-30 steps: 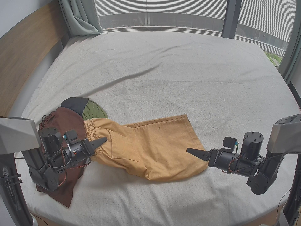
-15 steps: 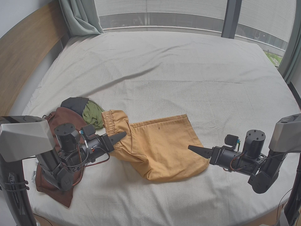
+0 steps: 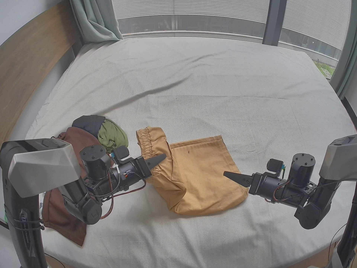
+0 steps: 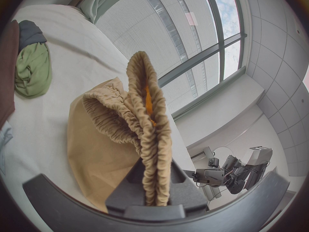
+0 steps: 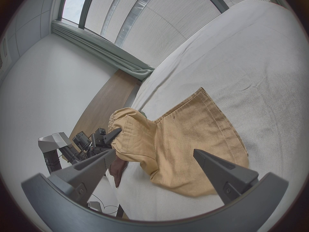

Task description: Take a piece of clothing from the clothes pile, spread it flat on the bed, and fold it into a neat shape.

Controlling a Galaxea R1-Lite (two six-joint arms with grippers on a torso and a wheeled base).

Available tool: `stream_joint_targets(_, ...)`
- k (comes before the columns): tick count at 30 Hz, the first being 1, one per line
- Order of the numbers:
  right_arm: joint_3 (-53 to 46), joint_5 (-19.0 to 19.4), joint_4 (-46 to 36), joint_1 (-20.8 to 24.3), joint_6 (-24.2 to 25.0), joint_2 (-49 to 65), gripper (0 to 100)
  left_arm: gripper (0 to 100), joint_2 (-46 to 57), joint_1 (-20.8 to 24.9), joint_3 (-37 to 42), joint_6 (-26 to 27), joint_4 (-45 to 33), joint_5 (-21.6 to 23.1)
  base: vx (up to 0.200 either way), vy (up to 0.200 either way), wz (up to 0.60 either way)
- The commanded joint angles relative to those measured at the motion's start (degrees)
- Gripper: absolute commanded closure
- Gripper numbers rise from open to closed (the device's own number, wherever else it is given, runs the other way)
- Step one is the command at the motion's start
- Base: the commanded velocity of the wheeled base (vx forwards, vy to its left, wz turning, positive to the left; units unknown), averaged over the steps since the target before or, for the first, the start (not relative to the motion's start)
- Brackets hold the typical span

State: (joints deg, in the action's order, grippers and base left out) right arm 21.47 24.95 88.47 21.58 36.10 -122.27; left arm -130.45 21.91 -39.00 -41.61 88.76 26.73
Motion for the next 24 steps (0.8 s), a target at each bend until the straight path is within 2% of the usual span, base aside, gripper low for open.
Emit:
stream_joint_targets(1,0.1,0.0,0.0,0.0,-0.1,0.0,0,100,-2.3,1.3,-1.7,-0.1,0.0,0.0,0.0,0.0,0.0)
stream_joint_targets(24,1.1,0.0,0.0,-1.1,0.0,-0.4,0,100,-6.7,6.4,-9.7,-9.0,-0.2,0.5,0.0,0.0,0.0)
